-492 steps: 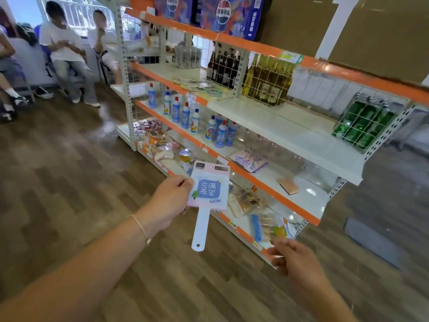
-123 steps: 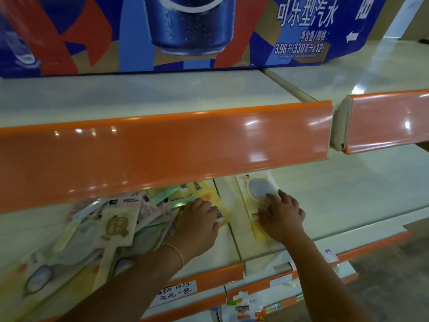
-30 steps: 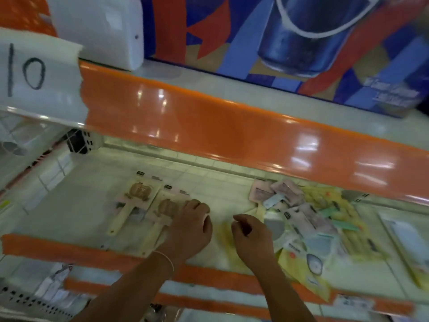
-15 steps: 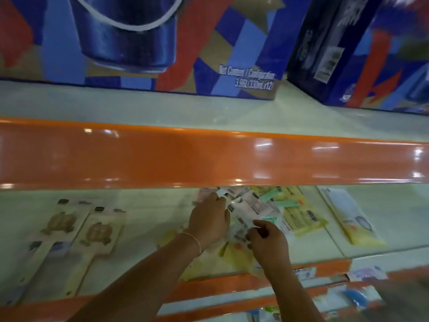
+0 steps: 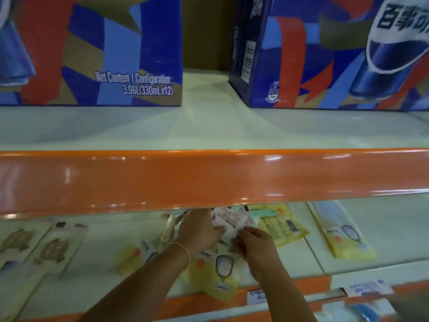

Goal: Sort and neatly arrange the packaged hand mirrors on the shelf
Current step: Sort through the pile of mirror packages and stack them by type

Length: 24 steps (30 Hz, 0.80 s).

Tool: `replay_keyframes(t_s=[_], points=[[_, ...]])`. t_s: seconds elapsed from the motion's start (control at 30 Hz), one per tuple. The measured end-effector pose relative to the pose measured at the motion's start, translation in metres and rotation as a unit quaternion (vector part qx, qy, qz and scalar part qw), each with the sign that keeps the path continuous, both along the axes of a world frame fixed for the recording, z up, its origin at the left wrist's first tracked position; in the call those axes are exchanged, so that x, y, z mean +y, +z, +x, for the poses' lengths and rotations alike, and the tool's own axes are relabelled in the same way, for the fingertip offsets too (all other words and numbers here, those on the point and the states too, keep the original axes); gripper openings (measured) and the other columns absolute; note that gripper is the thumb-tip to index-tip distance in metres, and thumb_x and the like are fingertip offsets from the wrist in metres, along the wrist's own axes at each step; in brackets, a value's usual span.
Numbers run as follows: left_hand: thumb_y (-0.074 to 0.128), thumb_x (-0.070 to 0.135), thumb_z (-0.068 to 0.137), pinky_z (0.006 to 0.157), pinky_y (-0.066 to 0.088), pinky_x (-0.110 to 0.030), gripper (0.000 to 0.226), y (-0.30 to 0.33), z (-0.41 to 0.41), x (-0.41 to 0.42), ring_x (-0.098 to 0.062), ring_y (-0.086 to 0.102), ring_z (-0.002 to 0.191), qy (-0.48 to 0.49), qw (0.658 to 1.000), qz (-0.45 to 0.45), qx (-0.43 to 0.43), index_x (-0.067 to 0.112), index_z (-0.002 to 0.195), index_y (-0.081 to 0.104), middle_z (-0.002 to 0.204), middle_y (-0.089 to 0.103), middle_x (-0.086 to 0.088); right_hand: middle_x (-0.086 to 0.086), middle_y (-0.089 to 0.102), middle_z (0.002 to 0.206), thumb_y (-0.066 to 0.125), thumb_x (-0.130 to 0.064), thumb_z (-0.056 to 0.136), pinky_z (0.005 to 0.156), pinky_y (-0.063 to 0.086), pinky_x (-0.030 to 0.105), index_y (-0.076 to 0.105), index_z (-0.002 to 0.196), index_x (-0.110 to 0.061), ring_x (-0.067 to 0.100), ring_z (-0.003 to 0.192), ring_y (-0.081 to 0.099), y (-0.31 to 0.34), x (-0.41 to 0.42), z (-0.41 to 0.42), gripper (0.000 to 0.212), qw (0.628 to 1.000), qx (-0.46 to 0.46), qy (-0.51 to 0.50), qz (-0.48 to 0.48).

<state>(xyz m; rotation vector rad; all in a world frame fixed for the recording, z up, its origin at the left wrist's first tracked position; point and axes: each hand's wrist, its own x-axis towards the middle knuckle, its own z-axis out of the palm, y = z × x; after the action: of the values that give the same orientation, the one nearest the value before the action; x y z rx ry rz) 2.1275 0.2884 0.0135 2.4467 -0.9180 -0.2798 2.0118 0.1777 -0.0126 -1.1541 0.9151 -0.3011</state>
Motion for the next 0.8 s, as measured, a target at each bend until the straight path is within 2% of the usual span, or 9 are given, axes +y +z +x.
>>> replay_keyframes(t_s=[0.1, 0.17, 0.2, 0.3, 0.4, 0.53, 0.6, 0.67, 0.8], points=[[0.064, 0.047, 0.084, 0.073, 0.037, -0.02, 0.045, 0.01, -0.007, -0.003, -0.015, 0.058, 0.103, 0.036, 0.996, -0.01, 0.084, 0.021, 0.12, 0.055, 0.114, 0.058, 0.002, 0.004, 0.05, 0.05, 0.064, -0.014, 0.09, 0.042, 0.036, 0.025, 0.06, 0.089, -0.002, 0.016, 0.044, 0.041, -0.002, -0.01, -0.005, 0.013, 0.999, 0.02, 0.029, -0.038], [0.065, 0.045, 0.085, 0.06, 0.035, -0.023, 0.024, 0.007, -0.007, -0.003, -0.014, 0.054, 0.07, 0.055, 0.99, -0.029, 0.127, 0.022, 0.08, 0.056, 0.08, 0.054, -0.001, 0.006, 0.044, 0.052, 0.065, -0.016, 0.09, 0.043, 0.029, 0.025, 0.064, 0.081, -0.002, 0.017, 0.045, 0.035, -0.005, -0.014, -0.008, 0.016, 0.997, 0.016, 0.053, -0.048], [0.065, 0.041, 0.086, 0.054, 0.033, -0.024, 0.033, 0.006, -0.007, -0.002, -0.017, 0.045, 0.058, 0.066, 0.984, -0.048, 0.158, 0.019, 0.069, 0.047, 0.068, 0.044, -0.005, 0.01, 0.042, 0.056, 0.064, -0.017, 0.09, 0.045, 0.028, 0.026, 0.063, 0.077, -0.003, 0.018, 0.048, 0.034, -0.005, -0.015, -0.01, 0.02, 0.996, 0.013, 0.067, -0.052], [0.067, 0.031, 0.086, 0.044, 0.024, -0.022, 0.04, 0.0, -0.008, 0.002, -0.018, 0.027, 0.046, 0.094, 0.956, -0.106, 0.258, 0.014, 0.065, 0.037, 0.06, 0.028, -0.007, 0.015, 0.048, 0.064, 0.062, -0.019, 0.09, 0.055, 0.044, 0.036, 0.055, 0.073, -0.006, 0.026, 0.058, 0.045, -0.006, -0.012, -0.01, 0.023, 0.995, -0.011, 0.081, -0.063], [0.067, 0.03, 0.087, 0.041, 0.023, -0.021, 0.051, -0.001, -0.009, 0.008, -0.014, 0.02, 0.039, 0.075, 0.946, -0.122, 0.292, 0.018, 0.058, 0.028, 0.05, 0.02, 0.002, 0.014, 0.069, 0.085, 0.059, -0.022, 0.094, 0.064, 0.059, 0.046, 0.063, 0.096, -0.012, 0.035, 0.076, 0.066, -0.003, -0.007, -0.007, 0.01, 0.995, -0.009, 0.046, -0.087], [0.054, 0.05, 0.091, 0.047, 0.032, -0.025, 0.051, 0.015, -0.006, 0.026, -0.016, 0.034, 0.042, 0.015, 0.993, -0.032, 0.117, 0.018, 0.053, 0.04, 0.048, 0.036, 0.001, 0.012, 0.067, 0.077, 0.053, -0.026, 0.097, 0.059, 0.056, 0.047, 0.064, 0.107, -0.017, 0.031, 0.067, 0.062, 0.005, -0.003, -0.007, 0.017, 0.983, 0.0, 0.056, -0.176], [0.047, 0.05, 0.094, 0.054, 0.045, -0.028, 0.041, 0.026, 0.0, 0.041, -0.02, 0.055, 0.057, 0.047, 0.997, -0.022, -0.065, 0.019, 0.073, 0.062, 0.062, 0.059, -0.001, 0.002, 0.061, 0.063, 0.054, -0.023, 0.097, 0.052, 0.051, 0.034, 0.067, 0.105, -0.012, 0.019, 0.058, 0.056, 0.013, 0.002, -0.005, 0.019, 0.974, 0.002, 0.083, -0.21], [0.042, 0.048, 0.094, 0.066, 0.054, -0.034, 0.043, 0.032, 0.012, 0.056, -0.029, 0.066, 0.078, 0.021, 0.979, -0.033, -0.199, 0.016, 0.104, 0.068, 0.087, 0.071, -0.007, 0.004, 0.062, 0.062, 0.054, -0.02, 0.097, 0.052, 0.049, 0.033, 0.071, 0.098, -0.012, 0.019, 0.055, 0.056, 0.024, 0.011, -0.001, 0.019, 0.963, -0.006, 0.126, -0.239], [0.047, 0.044, 0.091, 0.073, 0.053, -0.033, 0.041, 0.044, 0.03, 0.088, -0.028, 0.064, 0.094, -0.154, 0.955, -0.004, -0.252, 0.016, 0.118, 0.059, 0.11, 0.068, -0.005, 0.02, 0.069, 0.084, 0.053, -0.03, 0.097, 0.061, 0.052, 0.039, 0.073, 0.093, -0.033, 0.038, 0.073, 0.064, 0.041, 0.037, 0.012, 0.02, 0.921, -0.046, 0.249, -0.297]])
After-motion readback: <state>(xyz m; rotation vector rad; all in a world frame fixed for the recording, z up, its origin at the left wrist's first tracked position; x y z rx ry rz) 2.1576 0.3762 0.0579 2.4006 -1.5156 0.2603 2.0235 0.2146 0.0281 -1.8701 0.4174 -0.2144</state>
